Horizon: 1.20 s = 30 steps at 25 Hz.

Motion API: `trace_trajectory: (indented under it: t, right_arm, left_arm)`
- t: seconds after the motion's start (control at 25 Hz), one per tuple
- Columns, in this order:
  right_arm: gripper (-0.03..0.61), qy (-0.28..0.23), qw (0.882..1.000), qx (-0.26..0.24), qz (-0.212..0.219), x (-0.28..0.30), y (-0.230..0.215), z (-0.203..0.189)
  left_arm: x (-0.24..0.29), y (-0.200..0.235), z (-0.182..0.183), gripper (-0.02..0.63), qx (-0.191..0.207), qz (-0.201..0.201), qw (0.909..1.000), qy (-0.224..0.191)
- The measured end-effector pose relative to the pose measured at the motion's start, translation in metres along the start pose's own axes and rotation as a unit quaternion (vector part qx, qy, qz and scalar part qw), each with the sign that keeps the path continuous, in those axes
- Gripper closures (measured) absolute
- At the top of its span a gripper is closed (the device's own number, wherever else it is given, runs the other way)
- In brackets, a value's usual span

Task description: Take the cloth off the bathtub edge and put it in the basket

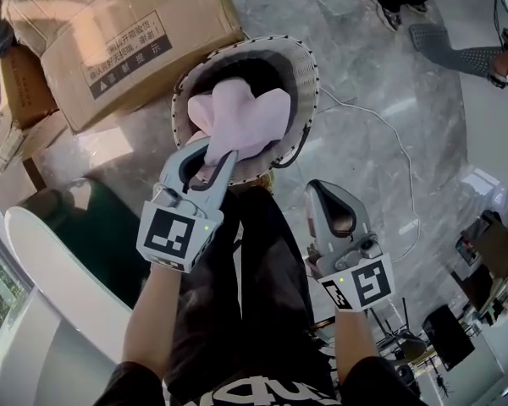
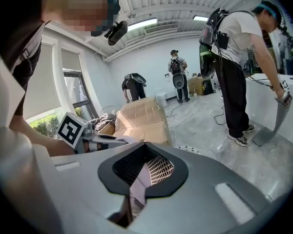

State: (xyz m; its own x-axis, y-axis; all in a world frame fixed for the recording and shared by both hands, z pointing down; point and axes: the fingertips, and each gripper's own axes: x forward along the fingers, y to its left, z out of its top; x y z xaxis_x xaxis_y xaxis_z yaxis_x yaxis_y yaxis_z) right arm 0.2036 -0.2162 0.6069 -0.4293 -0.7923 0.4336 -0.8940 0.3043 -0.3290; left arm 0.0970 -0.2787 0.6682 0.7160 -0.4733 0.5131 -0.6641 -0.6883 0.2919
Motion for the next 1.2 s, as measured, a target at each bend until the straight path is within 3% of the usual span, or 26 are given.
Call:
trace_trajectory:
  t: [0.36, 0.44, 0.64, 1.12, 1.2]
  right_arm:
    - [0.569, 0.01, 1.0, -0.001, 0.006, -0.002, 0.0, -0.008]
    - [0.569, 0.016, 1.0, -0.001, 0.006, -0.002, -0.001, -0.011]
    - [0.569, 0.02, 1.0, -0.001, 0.008, -0.001, -0.003, -0.013]
    - [0.569, 0.024, 0.999, -0.002, 0.02, 0.005, 0.006, -0.015]
    - [0.569, 0.021, 1.0, -0.002, 0.023, 0.004, 0.009, -0.006]
  left_arm:
    - [0.006, 0.004, -0.021, 0.514, 0.025, 0.024, 0.9992, 0.023]
    - [0.008, 0.005, -0.024, 0.399, 0.014, 0.026, 0.9993, 0.022]
    - [0.007, 0.008, -0.03, 0.359, 0.004, 0.038, 0.9991, 0.02]
    - [0.0, 0.013, -0.026, 0.347, -0.014, 0.041, 0.9988, 0.022]
    - [-0.007, 0.011, -0.024, 0.387, -0.011, 0.039, 0.9988, 0.028]
